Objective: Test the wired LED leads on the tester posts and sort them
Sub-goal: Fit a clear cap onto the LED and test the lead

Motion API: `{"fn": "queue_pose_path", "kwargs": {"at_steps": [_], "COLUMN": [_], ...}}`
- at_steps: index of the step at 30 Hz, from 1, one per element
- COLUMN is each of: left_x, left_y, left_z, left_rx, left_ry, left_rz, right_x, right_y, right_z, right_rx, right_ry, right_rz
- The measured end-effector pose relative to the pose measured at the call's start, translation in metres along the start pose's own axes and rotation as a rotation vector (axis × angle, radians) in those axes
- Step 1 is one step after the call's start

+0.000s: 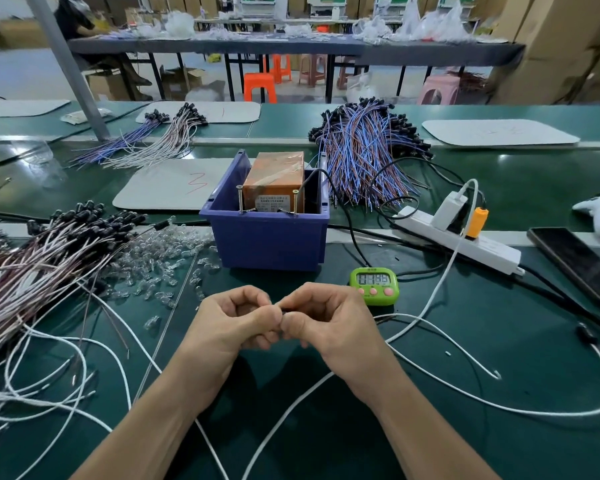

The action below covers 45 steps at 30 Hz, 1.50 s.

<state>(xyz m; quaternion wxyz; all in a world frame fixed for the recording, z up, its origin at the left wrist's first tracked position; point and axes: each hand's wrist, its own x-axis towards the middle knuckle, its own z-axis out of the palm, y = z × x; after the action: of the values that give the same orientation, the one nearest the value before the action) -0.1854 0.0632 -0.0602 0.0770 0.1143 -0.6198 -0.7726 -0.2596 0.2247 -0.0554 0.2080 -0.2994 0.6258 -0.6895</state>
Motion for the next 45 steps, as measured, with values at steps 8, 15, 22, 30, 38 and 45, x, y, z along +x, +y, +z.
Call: {"fn": "queue_pose_path", "kwargs": {"at_steps": [8, 15, 22, 30, 38, 45], "left_x": [-0.001, 0.002, 0.001, -0.016, -0.006, -0.008], "left_y": [0.010, 0.024, 0.031, 0.040, 0.022, 0.006], "left_z": [-0.009, -0.034, -0.045, -0.033, -0.019, 0.013], "left_rx": [-0.191, -0.534, -0.496, -0.015, 0.342, 0.900], "left_ry": [0.137, 0.369, 0.524, -0.057, -0.248, -0.155], "left_rz": [0.058, 0.097, 0.128, -0.023, -0.056, -0.046], "right_x": [-0.006, -0.012, -0.020, -0.020, -0.027, -0.036], "right_y": [-0.012, -0.037, -0.074, -0.083, -0.067, -0.054], "right_z": [-0.018, -0.038, -0.064, -0.062, -0.044, -0.038], "right_rx": [-0.530, -0.666, -0.896, -1.000, -1.090, -1.021], "right_ry": [0.135, 0.061, 0.060, 0.252, 0.464, 0.544], "right_rz": [-0.100, -0.038, 0.098, 0.047, -0.193, -0.268]}}
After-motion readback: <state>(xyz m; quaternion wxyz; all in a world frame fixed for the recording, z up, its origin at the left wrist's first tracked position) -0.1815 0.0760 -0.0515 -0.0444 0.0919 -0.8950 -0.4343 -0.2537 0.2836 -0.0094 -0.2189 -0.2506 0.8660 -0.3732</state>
